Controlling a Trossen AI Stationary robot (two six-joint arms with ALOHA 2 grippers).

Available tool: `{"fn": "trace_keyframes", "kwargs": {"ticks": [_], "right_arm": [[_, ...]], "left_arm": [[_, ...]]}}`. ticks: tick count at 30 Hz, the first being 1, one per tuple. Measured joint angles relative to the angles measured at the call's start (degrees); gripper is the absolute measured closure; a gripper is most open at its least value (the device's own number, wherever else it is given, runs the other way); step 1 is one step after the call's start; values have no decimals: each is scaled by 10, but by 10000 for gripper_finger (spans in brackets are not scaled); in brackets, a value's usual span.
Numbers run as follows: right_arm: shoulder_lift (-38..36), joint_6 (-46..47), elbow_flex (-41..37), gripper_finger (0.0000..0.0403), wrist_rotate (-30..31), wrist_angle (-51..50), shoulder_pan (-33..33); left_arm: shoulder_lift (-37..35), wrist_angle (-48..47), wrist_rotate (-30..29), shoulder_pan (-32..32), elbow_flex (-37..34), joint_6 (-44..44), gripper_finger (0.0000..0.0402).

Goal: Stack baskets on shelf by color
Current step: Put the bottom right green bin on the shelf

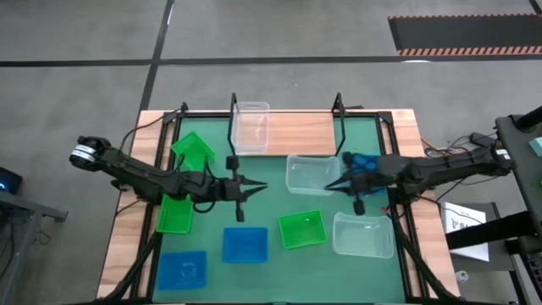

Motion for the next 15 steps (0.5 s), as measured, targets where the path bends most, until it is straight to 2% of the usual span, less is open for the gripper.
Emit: {"fn": "trace_keyframes", "kwargs": {"ticks": [6, 11, 15], "right_arm": [[80, -69, 94, 339, -1, -133, 32], [146, -69, 162, 288, 1, -229, 58], [199, -67, 219, 267, 1, -290, 74]], "left_arm": [[-22, 0, -1, 0, -2, 17, 387], [-29, 1, -1, 0, -2, 34, 387], [-34, 1, -3, 0, -2, 49, 387]]}}
